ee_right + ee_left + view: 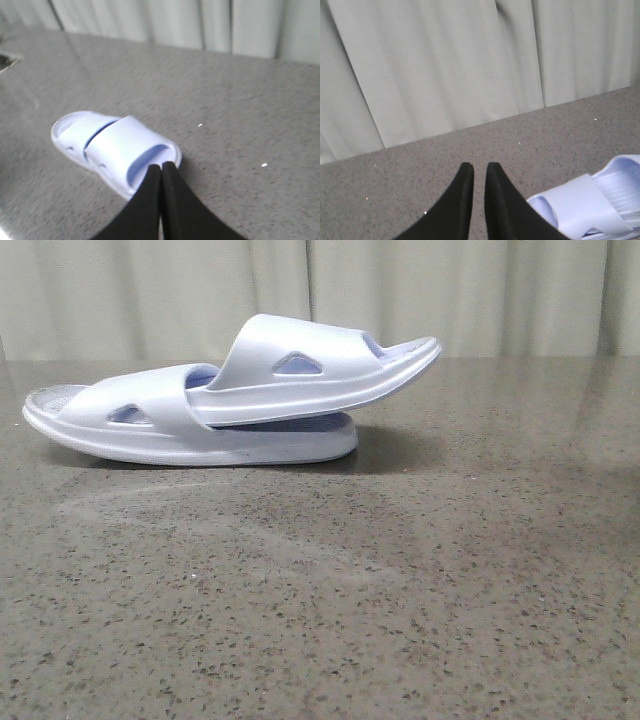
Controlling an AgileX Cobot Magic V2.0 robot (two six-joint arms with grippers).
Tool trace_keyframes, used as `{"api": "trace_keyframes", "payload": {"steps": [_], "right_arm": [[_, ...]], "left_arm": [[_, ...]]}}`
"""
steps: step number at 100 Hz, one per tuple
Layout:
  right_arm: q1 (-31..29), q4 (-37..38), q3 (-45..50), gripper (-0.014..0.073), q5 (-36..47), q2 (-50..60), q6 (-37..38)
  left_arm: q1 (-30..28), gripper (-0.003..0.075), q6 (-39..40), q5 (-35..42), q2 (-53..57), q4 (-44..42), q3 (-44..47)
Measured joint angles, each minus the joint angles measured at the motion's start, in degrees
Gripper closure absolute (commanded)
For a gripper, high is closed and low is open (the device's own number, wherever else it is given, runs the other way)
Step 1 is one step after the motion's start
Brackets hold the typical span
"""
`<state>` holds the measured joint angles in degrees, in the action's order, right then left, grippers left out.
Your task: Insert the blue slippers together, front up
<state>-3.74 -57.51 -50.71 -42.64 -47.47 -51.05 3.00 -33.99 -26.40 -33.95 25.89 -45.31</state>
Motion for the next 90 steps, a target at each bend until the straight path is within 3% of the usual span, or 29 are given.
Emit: {"api": "trace_keyframes", "payload": {"steps": [16, 46, 90], "right_arm": [[0.0, 1.0, 11.7, 0.0679, 8.2, 12.8, 0.1], [0.0, 1.1, 29.4, 0.0679, 9.4, 25.9, 0.1], [0.0, -2.4, 33.8, 0.0683, 11.8, 27.0, 0.2]], "left_arm": [[0.0, 0.0705, 0.2, 4.8, 6.1, 2.0, 11.0], [0.0, 0.0705, 0.3, 9.0, 17.5, 8.7, 22.4], [0.0, 0.0705, 0.3, 10.4, 21.2, 13.6, 26.7]]}}
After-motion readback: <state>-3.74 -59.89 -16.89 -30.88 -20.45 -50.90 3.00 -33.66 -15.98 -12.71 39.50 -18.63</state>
